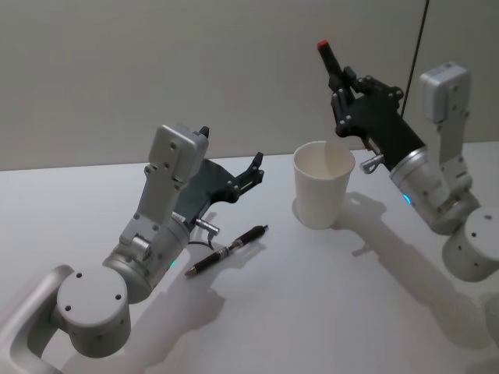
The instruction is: Place the pen into the pen holder.
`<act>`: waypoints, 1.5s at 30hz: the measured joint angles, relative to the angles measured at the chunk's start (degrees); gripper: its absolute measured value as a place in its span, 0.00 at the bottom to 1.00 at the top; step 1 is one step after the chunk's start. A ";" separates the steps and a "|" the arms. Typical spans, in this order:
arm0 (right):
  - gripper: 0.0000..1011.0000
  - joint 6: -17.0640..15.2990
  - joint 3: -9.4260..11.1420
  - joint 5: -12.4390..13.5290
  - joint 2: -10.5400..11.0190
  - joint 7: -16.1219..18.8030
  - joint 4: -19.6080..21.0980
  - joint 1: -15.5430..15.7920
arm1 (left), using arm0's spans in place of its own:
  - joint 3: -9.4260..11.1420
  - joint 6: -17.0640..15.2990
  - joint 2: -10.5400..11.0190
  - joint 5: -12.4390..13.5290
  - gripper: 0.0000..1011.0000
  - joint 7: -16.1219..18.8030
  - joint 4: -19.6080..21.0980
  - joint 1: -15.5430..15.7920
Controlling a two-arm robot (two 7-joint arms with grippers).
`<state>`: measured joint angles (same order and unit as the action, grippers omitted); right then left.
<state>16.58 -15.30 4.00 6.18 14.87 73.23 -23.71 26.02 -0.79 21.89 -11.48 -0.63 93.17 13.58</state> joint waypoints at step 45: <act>0.72 7.80 -2.63 -2.75 -4.08 0.11 -13.75 -5.36 | 0.00 0.00 0.00 0.00 0.99 0.00 0.00 0.00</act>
<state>24.39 -17.93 1.25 2.11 14.99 59.48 -29.06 26.02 -0.80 21.89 -11.48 -0.63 93.18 13.59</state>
